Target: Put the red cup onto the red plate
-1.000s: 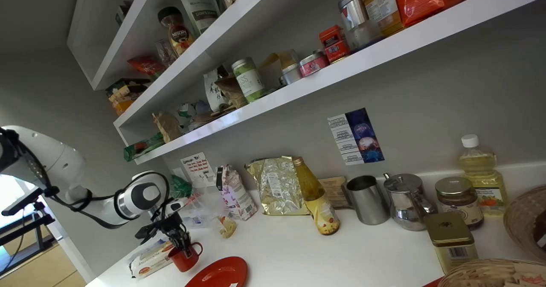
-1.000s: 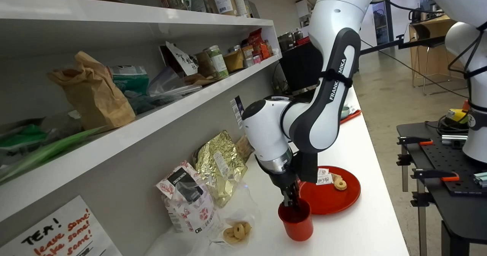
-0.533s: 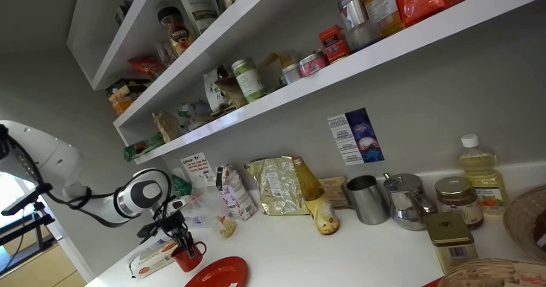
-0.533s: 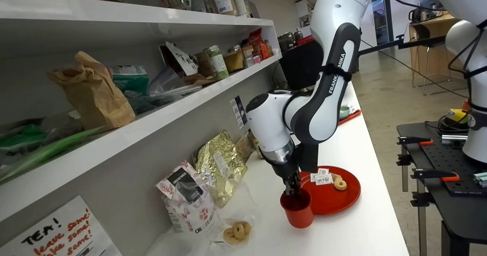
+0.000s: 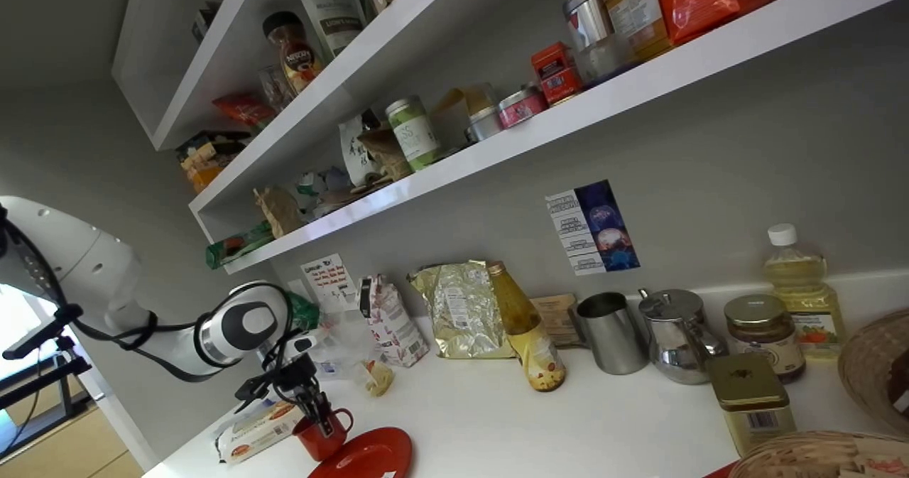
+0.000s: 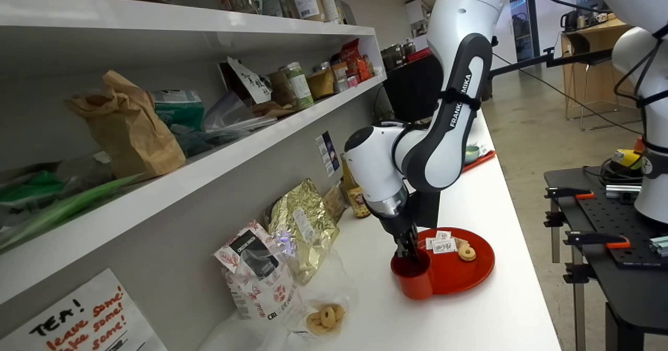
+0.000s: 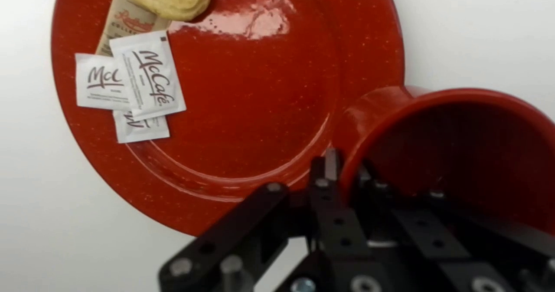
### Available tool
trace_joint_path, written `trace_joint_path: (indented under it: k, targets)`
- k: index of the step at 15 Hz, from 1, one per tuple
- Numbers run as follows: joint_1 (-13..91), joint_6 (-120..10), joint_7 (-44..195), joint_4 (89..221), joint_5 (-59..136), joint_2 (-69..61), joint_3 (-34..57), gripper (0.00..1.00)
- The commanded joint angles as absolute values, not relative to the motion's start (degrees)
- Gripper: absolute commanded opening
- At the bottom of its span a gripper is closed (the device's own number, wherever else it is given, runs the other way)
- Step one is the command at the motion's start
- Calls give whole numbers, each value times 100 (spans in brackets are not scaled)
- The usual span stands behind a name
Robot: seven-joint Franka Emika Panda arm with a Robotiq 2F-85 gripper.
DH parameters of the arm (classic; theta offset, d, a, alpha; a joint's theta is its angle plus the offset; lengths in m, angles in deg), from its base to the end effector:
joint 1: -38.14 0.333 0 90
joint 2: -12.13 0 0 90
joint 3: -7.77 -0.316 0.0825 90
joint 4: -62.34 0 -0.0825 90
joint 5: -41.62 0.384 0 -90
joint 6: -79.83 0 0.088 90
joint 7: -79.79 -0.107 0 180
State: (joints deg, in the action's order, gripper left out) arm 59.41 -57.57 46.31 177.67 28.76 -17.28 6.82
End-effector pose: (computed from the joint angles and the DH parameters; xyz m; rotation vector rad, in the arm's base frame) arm 0.5467 0.2214 0.1846 2.9639 -0.0340 -0.0744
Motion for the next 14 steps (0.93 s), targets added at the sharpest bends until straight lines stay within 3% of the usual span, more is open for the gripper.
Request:
trace_joint_path:
  k: [1, 14]
  targets:
    - [5816, -5922, 4733, 18076, 2839, -1471, 767, 2]
    - [5291, -6431, 4831, 18698, 2955, -1375, 954, 2]
